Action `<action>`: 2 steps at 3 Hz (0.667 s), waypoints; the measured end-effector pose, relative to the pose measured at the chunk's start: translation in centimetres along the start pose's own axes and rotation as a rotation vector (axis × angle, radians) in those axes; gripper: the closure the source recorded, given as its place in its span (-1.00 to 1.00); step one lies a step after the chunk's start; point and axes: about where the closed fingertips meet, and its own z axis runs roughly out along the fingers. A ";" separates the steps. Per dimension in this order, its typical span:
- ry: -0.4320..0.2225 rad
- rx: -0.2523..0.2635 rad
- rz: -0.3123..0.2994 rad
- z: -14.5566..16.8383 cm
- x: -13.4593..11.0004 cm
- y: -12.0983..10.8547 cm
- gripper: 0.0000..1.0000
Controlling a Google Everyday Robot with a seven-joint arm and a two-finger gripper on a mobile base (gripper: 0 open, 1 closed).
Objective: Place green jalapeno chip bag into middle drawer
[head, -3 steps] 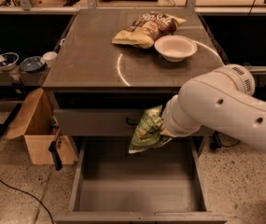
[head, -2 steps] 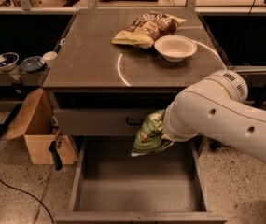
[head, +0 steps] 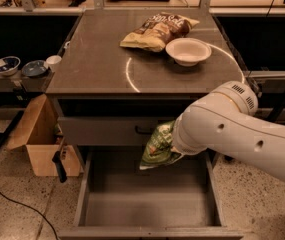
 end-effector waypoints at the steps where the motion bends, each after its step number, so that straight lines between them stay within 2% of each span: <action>1: -0.007 -0.016 0.010 2.7 0.6 1.4 1.00; 2: -0.005 -0.032 0.013 6.3 1.4 3.3 1.00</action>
Offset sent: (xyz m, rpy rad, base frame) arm -0.0077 0.0008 -0.1255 0.0104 0.0531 -0.0091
